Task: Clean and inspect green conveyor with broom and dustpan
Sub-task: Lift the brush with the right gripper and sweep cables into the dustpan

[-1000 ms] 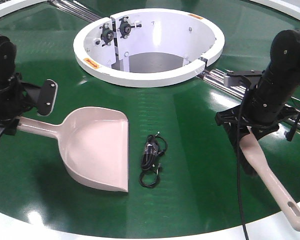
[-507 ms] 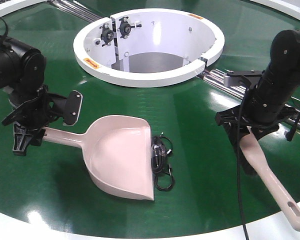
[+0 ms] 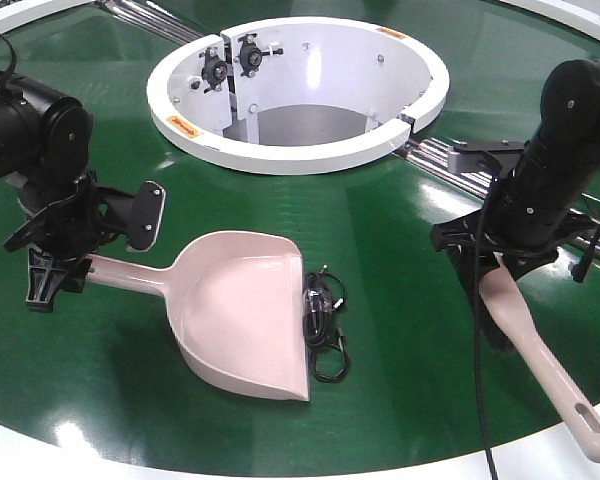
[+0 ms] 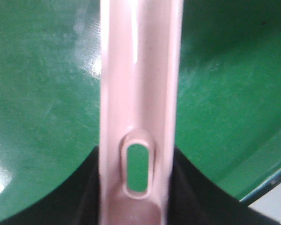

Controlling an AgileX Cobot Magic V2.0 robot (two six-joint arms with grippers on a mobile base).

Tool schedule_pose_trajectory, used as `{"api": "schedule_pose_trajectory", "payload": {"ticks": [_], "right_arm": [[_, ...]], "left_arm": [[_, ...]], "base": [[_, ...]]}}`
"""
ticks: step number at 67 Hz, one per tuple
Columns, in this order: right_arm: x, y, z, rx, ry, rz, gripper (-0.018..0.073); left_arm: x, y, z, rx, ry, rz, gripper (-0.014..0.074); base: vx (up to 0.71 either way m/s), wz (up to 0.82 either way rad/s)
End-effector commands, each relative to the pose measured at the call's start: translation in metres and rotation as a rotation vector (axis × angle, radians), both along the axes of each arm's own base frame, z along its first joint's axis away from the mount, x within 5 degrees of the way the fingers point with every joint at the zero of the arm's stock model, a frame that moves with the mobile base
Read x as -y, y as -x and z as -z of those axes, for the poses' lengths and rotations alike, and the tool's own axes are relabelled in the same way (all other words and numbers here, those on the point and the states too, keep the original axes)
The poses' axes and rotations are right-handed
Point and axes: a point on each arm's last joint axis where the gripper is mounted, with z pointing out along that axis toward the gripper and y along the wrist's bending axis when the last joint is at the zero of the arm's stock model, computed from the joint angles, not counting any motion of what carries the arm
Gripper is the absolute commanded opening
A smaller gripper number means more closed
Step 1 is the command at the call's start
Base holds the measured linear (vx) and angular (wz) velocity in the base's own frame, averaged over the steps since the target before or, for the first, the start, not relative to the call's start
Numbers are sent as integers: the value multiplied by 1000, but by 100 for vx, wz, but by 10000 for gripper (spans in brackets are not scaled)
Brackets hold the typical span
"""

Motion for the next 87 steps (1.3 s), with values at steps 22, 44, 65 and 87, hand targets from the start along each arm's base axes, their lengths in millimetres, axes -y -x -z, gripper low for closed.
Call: {"api": "schedule_pose_trajectory", "payload": {"ticks": [22,44,65,87], "right_arm": [[1,11,-24,17,-2,-13,-4],[1,7,-25,57,-7,-5,-4],[-17,5,-16,21,-58,38,-4],[-62,-19,14,-77,-55,-5,-4]], "left_arm": [[5,8,-20,20,31,9,-6],[5,8,-20,20,31,9,-6],[5,8,-20,20,31,9,-6],[5,8,-20,20,31,9,-6]], "base": [[0,0],[0,0],[0,0],[0,0]]}}
